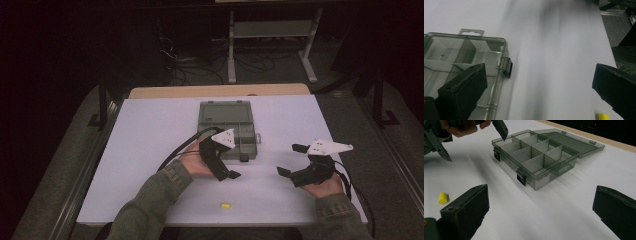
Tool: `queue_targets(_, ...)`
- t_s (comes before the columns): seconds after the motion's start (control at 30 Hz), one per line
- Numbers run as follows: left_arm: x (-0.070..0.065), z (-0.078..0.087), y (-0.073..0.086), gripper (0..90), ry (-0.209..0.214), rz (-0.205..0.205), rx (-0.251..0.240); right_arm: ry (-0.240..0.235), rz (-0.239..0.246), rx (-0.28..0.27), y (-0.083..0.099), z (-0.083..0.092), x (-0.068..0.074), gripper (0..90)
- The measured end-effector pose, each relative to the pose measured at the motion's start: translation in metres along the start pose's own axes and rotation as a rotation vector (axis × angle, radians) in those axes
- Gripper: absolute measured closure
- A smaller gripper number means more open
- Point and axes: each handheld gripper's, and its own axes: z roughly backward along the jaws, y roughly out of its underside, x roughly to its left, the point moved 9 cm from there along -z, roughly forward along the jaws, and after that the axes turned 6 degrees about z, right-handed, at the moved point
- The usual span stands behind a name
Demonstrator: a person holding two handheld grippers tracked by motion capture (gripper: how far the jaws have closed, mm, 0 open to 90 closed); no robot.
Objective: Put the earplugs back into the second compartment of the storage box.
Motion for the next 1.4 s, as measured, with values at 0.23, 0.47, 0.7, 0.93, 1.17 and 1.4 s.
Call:
queue_targets(0.23,-0.017,-0.001,0.011,0.0,0.018,-0.015,0.013,0.0,0.0,0.0,0.0,0.0,0.0,0.2)
queue_targets(0.47,-0.034,-0.003,0.021,0.0,0.046,-0.042,0.028,0.0,0.001,0.005,0.0,-0.001,0.001,0.2)
queue_targets(0.7,-0.048,-0.01,0.037,0.4,0.075,-0.059,0.072,0.001,0.003,0.008,0.001,-0.002,0.0,0.2)
queue_targets(0.93,-0.057,-0.013,0.052,14.1,0.137,-0.044,0.101,0.0,0.007,0.013,0.001,-0.003,0.001,0.2)
queue_targets(1.17,-0.068,-0.014,0.063,30.2,0.237,-0.025,0.124,0.003,0.007,0.015,0.002,-0.003,0.001,0.2)
queue_targets(1.4,-0.076,-0.014,0.066,48.3,0.245,-0.071,0.143,0.006,0.0,0.012,0.002,-0.002,0.0,0.2)
